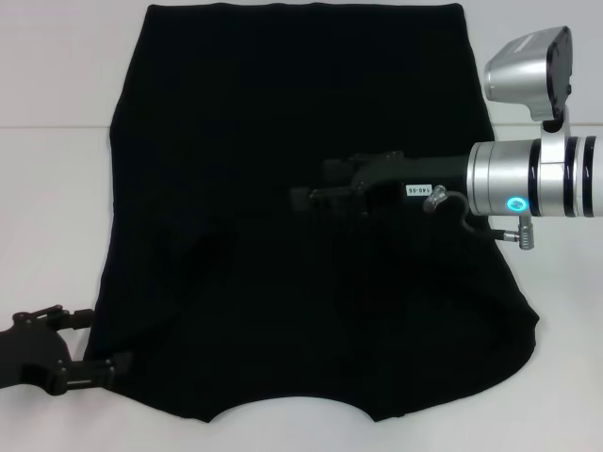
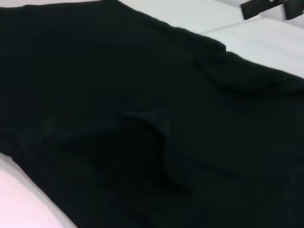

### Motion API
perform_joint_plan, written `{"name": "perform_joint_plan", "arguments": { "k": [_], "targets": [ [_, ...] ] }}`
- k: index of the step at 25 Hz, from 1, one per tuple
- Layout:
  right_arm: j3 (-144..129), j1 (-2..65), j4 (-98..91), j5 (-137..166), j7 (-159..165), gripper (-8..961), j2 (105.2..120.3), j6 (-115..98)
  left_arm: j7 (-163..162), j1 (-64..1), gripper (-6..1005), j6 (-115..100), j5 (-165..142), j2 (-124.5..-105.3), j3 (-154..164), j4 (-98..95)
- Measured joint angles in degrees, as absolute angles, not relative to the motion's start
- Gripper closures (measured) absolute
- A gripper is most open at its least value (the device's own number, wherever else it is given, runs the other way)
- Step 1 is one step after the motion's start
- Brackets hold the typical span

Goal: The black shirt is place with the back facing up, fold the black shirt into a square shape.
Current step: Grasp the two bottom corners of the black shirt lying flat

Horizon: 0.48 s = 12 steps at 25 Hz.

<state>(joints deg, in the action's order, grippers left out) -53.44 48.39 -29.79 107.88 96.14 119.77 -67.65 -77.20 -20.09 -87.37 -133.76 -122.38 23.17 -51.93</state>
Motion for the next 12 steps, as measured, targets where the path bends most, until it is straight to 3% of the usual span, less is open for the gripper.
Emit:
{"name": "perform_joint_plan", "arguments": {
  "k": [12],
  "targets": [
    [-53.25, 47.80, -30.27, 105.81, 96.52, 70, 119.48, -68.42, -75.65, -20.92, 127, -80.47, -133.57, -123.72, 27.49, -50.25]
  ]
}}
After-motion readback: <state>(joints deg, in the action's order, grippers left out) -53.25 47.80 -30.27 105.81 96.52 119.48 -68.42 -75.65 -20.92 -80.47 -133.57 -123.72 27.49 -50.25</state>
